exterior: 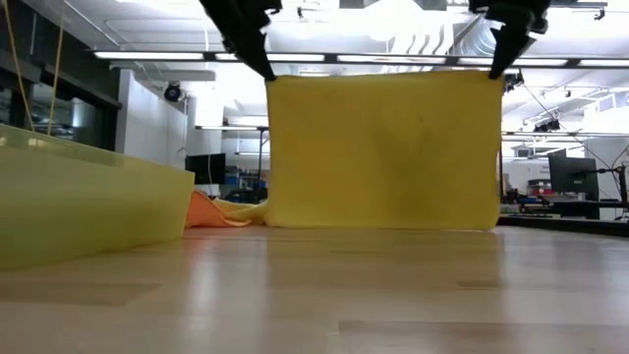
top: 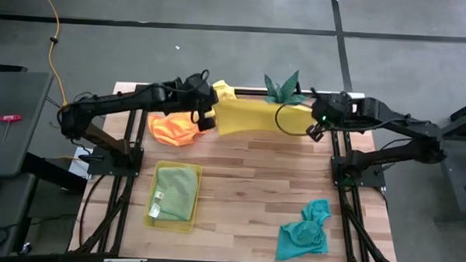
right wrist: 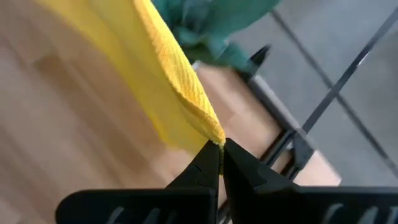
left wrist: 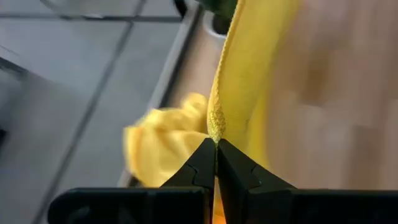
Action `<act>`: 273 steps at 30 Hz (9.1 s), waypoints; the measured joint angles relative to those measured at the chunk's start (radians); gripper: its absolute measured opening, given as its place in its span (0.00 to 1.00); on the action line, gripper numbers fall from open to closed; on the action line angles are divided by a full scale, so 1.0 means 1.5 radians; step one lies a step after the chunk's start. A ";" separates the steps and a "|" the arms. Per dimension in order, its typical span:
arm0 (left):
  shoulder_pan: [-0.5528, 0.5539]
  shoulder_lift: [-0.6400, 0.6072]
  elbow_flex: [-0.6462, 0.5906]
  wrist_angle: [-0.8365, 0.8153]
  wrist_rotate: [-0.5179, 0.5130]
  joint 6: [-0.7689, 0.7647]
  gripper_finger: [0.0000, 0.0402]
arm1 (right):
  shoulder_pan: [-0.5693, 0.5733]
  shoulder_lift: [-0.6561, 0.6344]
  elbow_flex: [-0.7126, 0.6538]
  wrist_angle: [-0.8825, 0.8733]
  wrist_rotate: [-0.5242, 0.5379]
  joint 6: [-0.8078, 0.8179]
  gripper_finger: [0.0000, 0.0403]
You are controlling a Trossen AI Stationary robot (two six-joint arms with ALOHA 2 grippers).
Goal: Fold microfiber towels
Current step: Fold the bottom yellow microfiber cloth, then stack the bottom yellow microfiber cloth on top of the green microfiber cloth
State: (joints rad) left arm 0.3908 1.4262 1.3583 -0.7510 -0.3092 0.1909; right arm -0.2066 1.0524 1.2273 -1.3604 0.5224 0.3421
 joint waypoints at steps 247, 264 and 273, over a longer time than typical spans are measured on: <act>-0.274 -0.159 -0.601 0.853 0.158 -0.487 0.28 | 0.121 0.363 -0.185 0.659 -0.179 0.621 0.28; -0.274 -0.159 -0.602 0.852 0.158 -0.492 0.28 | 0.109 0.166 -0.125 0.294 -0.121 0.493 0.58; -0.274 -0.159 -0.602 0.866 0.157 -0.492 0.28 | 0.116 0.120 -0.266 0.258 -0.185 0.629 0.58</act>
State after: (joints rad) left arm -0.0204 1.1877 0.4557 0.5485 -0.0734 -0.5477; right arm -0.0330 1.2331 0.8284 -0.9731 0.2442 1.2856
